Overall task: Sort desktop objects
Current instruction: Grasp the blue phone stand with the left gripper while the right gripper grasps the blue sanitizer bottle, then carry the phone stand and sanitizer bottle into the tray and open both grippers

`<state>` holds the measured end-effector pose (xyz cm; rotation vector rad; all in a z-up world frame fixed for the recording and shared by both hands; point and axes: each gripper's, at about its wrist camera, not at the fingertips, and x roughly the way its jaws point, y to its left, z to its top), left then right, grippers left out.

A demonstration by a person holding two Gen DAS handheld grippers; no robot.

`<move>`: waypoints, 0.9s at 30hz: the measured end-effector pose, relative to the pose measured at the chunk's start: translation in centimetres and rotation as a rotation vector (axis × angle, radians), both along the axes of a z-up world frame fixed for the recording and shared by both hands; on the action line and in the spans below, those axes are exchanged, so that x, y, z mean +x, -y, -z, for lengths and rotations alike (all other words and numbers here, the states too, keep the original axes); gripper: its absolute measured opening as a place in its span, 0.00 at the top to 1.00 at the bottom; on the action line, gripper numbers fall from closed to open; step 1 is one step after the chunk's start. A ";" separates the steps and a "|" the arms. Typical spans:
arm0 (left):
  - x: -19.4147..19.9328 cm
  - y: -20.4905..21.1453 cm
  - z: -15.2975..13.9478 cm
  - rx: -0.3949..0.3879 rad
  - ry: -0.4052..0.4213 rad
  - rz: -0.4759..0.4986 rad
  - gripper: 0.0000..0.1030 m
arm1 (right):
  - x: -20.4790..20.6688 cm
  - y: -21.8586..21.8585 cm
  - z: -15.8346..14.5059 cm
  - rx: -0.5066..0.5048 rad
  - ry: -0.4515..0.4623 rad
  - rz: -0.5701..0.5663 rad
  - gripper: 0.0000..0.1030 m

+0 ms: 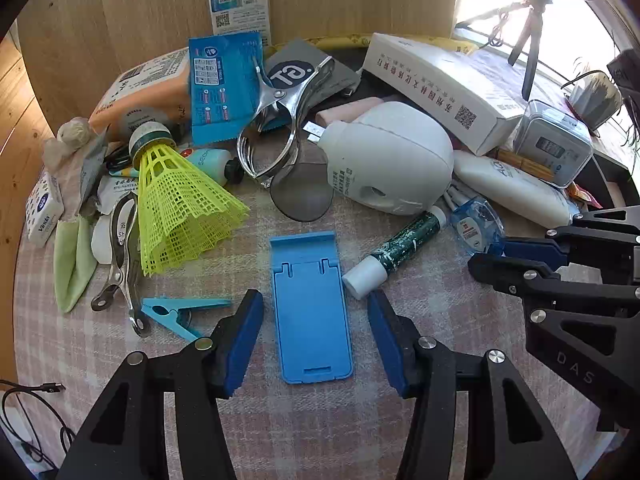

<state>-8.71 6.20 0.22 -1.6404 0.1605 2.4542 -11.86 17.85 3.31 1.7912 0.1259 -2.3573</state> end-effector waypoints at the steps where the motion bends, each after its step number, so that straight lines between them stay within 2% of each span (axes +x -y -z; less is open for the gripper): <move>1: 0.1 0.2 0.0 0.003 -0.002 0.001 0.55 | 0.1 -0.3 0.0 -0.008 0.003 0.006 0.87; 5: 1.6 2.7 -0.3 0.008 0.003 0.003 0.67 | 0.8 -1.4 -0.2 -0.054 0.021 0.027 0.87; 11: 2.7 3.9 -0.3 0.034 0.017 0.012 0.67 | 2.1 -2.6 -0.4 -0.082 0.028 0.033 0.87; 16: 3.9 3.0 0.1 -0.015 0.007 0.063 0.67 | 2.8 -4.0 -0.5 -0.081 0.036 0.043 0.87; 19: 5.1 1.5 0.0 -0.015 0.016 0.069 0.67 | 3.4 -5.1 -0.6 -0.098 0.035 0.057 0.87; 22: 7.7 -0.5 -0.4 0.003 0.018 0.053 0.67 | 4.2 -5.8 -0.9 -0.104 0.029 0.065 0.87; 27: 10.5 -1.6 -1.4 0.090 0.020 0.050 0.67 | 5.6 -7.8 -1.9 -0.145 0.014 0.094 0.87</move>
